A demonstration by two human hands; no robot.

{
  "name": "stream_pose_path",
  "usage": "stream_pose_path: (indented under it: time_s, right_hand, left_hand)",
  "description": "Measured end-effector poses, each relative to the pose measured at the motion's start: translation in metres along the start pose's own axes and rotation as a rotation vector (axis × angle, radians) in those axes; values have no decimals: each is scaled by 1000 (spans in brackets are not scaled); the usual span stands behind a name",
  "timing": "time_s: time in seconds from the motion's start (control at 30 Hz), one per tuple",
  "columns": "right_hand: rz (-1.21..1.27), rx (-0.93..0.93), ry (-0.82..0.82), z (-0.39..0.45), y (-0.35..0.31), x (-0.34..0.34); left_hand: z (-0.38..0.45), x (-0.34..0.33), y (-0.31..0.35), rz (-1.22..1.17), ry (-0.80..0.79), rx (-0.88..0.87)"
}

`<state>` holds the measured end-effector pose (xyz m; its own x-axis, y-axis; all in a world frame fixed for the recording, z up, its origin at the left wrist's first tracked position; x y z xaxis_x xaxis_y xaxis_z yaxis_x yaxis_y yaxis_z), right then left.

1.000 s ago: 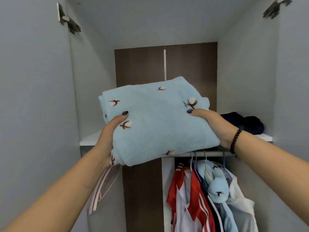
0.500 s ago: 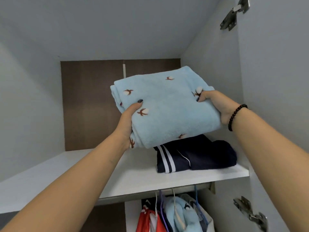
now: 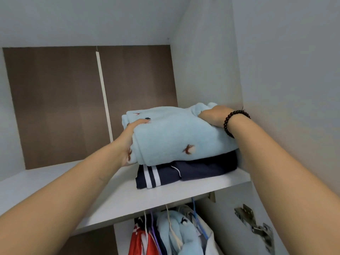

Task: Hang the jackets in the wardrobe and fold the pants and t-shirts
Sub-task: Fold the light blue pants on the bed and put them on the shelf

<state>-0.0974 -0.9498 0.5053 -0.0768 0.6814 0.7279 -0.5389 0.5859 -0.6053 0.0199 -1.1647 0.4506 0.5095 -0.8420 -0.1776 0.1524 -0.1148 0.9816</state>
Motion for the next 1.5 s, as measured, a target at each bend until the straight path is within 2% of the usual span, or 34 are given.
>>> stream_pose_path:
  time_s: [0.07, 0.13, 0.17, 0.23, 0.33, 0.43, 0.5, 0.6, 0.63, 0.7, 0.8, 0.9, 1.07, 1.13, 1.23, 1.37, 1.5]
  right_hand:
    - [-195, 0, 55, 0, -8, 4]
    - [-333, -10, 212, -2, -21, 11]
    - [-400, -1, 293, -1, -29, 15]
    - [-525, 87, 345, 7, -48, 15]
    - [-548, 224, 218, 25, -68, 3]
    - [-567, 242, -21, 47, -58, -23]
    - [-557, 196, -146, 58, -41, -39]
    - [-456, 130, -177, 72, -17, -54]
    - [-432, 120, -175, 73, -11, -59]
    - [-425, 107, -170, 79, -1, -70]
    - [-424, 122, -193, 88, 4, -82]
    - [-399, 130, -255, 89, 2, -85]
    - [-419, 170, -257, 75, -5, -80]
    - [-462, 186, -227, 68, -9, -76]
    - [-498, 206, -154, 57, -16, -60]
    - [-370, 279, -28, 27, -34, -37]
    - [-324, 318, 12, -10, -47, -28]
  left_hand:
    - [-2, 1, -5, 112, 9, 68]
    - [-4, 7, 7, 281, 45, 70]
    - [-4, 8, 20, 369, 68, 34]
    - [1, 11, 49, 498, 165, -83]
    - [9, -11, 78, 715, 242, -222]
    - [36, -38, 79, 1261, 305, -182]
    - [53, -49, 68, 1468, 272, -145]
    - [70, -63, 46, 1512, -3, -245]
    - [70, -62, 36, 1516, -58, -216]
    - [66, -59, 20, 1511, -122, -154]
    - [55, -61, 7, 1363, -168, -131]
    - [50, -63, 8, 1285, -160, -142]
    - [51, -61, 6, 1434, -137, -114]
    - [51, -54, 9, 1487, -93, -126]
    - [42, -43, 22, 1439, 62, -138]
    - [15, -30, 35, 1363, 104, -170]
    - [-14, -19, 40, 1409, 114, -210]
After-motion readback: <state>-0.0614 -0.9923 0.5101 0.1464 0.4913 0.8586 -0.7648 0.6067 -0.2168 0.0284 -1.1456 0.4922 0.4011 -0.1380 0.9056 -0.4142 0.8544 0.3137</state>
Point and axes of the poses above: each hand's wrist, its own z-axis towards the middle knuckle, its own x-axis out of the back of the hand, y = z × x, the point moved 6 cm from there along z, towards the middle knuckle, and after that the axes turned 7 degrees about -z, right-handed, at the moved point
